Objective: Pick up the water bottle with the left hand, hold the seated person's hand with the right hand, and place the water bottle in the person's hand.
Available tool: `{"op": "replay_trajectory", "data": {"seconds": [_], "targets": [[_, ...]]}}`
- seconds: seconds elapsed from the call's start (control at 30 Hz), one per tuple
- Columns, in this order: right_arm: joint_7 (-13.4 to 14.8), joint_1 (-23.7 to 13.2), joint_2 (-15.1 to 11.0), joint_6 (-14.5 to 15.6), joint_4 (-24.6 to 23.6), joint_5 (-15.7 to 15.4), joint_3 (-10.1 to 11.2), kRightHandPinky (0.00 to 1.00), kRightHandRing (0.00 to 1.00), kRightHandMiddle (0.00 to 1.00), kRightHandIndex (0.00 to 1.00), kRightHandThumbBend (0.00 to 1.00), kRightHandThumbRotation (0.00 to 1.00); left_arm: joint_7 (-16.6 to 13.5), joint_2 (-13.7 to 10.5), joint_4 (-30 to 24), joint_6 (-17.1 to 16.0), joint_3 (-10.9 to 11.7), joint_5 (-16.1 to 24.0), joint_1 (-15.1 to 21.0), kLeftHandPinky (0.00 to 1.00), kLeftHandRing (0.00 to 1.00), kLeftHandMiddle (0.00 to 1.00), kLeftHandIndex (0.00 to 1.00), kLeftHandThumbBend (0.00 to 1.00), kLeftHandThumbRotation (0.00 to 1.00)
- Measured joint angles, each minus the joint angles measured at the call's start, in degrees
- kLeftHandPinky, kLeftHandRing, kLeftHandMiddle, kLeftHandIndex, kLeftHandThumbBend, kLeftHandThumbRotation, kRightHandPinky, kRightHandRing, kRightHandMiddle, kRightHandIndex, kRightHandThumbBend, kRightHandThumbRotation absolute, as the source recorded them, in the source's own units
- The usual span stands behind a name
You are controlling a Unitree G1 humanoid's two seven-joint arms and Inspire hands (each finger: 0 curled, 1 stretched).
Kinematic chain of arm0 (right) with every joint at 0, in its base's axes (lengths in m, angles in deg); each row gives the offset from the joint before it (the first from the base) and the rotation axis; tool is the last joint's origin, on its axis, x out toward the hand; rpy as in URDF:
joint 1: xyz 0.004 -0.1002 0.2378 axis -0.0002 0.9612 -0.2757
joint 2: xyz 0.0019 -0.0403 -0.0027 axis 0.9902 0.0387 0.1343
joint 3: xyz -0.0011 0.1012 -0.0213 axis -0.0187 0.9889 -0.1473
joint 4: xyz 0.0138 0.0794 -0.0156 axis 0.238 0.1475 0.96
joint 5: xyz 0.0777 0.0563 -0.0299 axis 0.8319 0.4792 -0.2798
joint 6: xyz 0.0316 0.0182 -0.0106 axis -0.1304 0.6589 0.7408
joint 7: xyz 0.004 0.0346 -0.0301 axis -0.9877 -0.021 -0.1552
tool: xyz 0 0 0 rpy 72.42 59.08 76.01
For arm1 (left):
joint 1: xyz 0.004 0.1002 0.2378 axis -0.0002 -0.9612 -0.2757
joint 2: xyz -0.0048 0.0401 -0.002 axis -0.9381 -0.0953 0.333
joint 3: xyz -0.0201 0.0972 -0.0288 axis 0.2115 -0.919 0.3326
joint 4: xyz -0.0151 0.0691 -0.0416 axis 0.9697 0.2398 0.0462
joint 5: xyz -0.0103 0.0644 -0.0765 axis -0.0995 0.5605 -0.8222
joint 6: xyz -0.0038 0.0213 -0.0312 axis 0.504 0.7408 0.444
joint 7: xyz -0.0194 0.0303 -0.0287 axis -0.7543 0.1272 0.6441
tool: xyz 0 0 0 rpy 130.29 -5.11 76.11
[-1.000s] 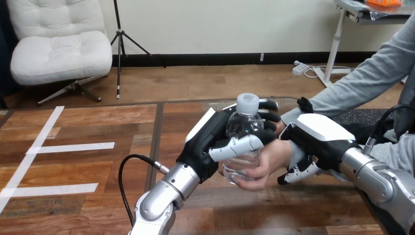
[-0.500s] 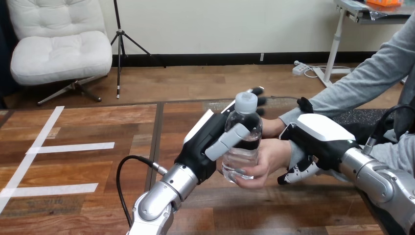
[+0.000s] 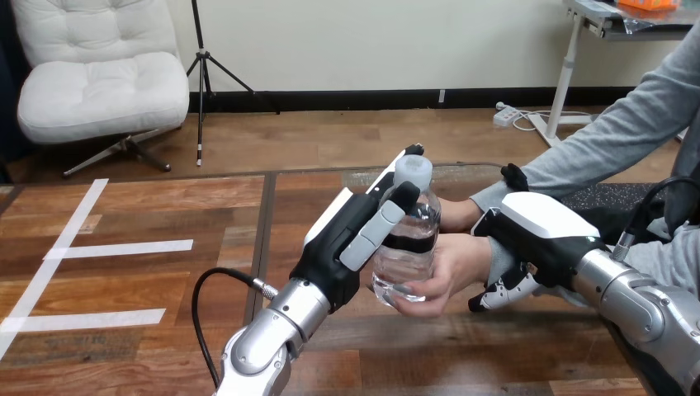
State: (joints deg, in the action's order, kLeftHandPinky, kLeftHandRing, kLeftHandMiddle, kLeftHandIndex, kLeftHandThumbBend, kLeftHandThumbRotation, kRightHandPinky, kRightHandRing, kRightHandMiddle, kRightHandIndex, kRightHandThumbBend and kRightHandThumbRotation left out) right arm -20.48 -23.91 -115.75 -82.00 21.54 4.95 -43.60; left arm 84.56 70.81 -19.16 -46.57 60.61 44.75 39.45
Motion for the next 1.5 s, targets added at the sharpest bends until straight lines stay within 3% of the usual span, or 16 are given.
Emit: {"op": "replay_trajectory", "data": {"seconds": [0.77,1.03,1.5], "targets": [[0.00,0.17,-0.01,0.48,0.00,0.00,0.00,0.11,0.16,0.21,0.22,0.74,0.00,0.36,-1.44,-2.37,0.00,0.90,-2.60,-1.22,1.00,1.00,1.00,1.00,1.00,0.99],[0.00,0.28,-0.05,0.48,0.00,0.00,0.00,0.11,0.15,0.21,0.22,0.74,0.00,1.73,-2.91,-4.55,0.11,2.44,-4.86,-2.43,1.00,1.00,1.00,1.00,1.00,1.00],[0.03,0.33,-0.09,0.49,0.00,0.00,0.02,0.12,0.16,0.22,0.23,0.75,0.00,1.25,-6.71,-9.41,1.55,5.73,-6.83,-5.59,1.00,1.00,0.99,0.99,1.00,1.00]]}}
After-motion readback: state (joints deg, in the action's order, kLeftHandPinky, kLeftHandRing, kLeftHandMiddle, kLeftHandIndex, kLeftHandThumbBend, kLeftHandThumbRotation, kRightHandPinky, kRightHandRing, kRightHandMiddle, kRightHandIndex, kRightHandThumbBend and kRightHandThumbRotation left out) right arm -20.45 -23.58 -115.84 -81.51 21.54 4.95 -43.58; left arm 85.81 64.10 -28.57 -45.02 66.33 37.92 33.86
